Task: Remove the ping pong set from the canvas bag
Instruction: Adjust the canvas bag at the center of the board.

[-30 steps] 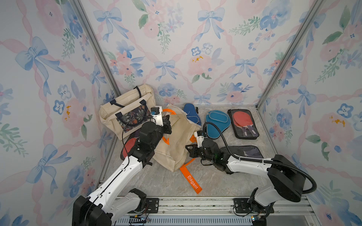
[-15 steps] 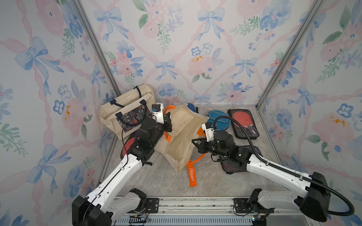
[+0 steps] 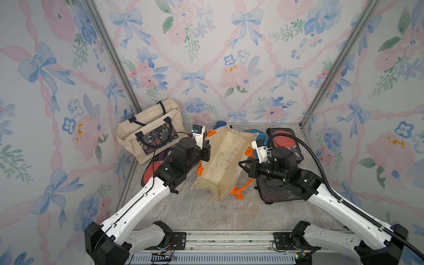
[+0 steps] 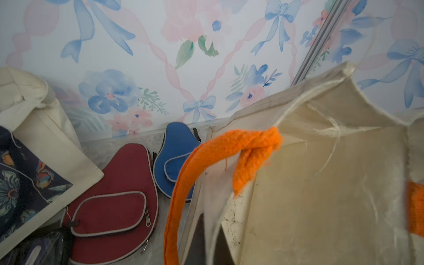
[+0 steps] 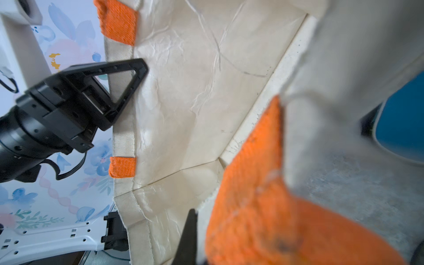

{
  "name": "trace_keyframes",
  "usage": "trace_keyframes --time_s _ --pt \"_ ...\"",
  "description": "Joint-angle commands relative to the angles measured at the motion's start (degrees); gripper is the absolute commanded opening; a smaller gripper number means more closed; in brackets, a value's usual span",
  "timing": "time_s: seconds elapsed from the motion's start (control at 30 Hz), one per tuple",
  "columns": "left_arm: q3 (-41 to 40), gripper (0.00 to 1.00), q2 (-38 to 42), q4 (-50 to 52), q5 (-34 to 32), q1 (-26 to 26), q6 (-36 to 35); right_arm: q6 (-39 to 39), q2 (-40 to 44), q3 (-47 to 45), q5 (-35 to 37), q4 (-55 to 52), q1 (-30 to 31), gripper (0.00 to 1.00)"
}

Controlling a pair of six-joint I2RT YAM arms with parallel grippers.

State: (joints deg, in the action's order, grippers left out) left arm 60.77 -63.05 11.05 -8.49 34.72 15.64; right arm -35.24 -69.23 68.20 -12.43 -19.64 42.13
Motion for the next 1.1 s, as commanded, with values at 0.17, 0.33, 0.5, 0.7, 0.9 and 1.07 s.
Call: trace_keyframes --time_s 0.17,0.33,0.5,0.7,0.9,1.07 --pt "0.68 0.00 3.88 9.00 5.50 -0.17 1.59 -2.79 1.28 0.24 -3.78 -4.02 0.07 0.00" --pt "1.54 0.00 3.36 12.70 7.99 -0.18 -0.01 -5.49 2.03 -3.93 0.09 -2.57 4.34 0.00" --pt "0.21 0.00 2.00 13.47 9.42 -0.12 0.18 -6.96 -0.16 -6.59 1.21 -1.33 7.05 0.00" --pt "-1.49 0.00 1.01 13.39 7.93 -0.69 0.15 -6.24 -3.24 -6.55 2.64 -1.56 6.99 0.00" --pt "0.58 0.00 -2.34 13.30 7.61 -2.69 -0.74 -4.54 -5.81 -4.50 1.92 -2.98 4.07 0.00" --pt "2.39 0.00 -5.24 13.15 7.09 -4.49 -1.57 -2.82 -6.54 -4.14 0.13 -4.81 0.93 0.00"
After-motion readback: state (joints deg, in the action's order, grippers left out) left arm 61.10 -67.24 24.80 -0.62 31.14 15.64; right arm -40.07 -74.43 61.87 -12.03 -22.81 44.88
